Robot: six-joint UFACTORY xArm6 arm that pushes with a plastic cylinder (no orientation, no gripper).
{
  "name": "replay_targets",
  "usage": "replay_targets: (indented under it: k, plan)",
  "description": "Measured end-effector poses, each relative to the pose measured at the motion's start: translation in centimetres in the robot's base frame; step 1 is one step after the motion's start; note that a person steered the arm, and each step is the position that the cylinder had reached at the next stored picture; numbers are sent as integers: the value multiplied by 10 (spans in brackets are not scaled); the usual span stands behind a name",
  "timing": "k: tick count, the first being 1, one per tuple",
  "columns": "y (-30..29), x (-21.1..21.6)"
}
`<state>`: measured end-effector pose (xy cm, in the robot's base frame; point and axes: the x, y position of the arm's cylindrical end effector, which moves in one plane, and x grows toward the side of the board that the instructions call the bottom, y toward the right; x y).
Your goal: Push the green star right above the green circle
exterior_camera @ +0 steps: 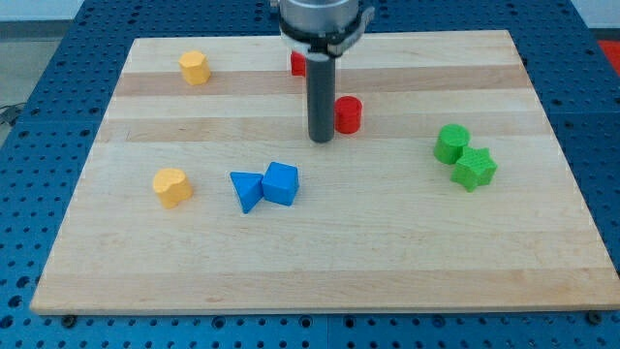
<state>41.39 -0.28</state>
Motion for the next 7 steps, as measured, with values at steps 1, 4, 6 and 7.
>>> replay_targets:
  k: [1,4,6,7]
  plan:
    - [7,27]
    - [133,130]
    - [161,88]
    - [190,63]
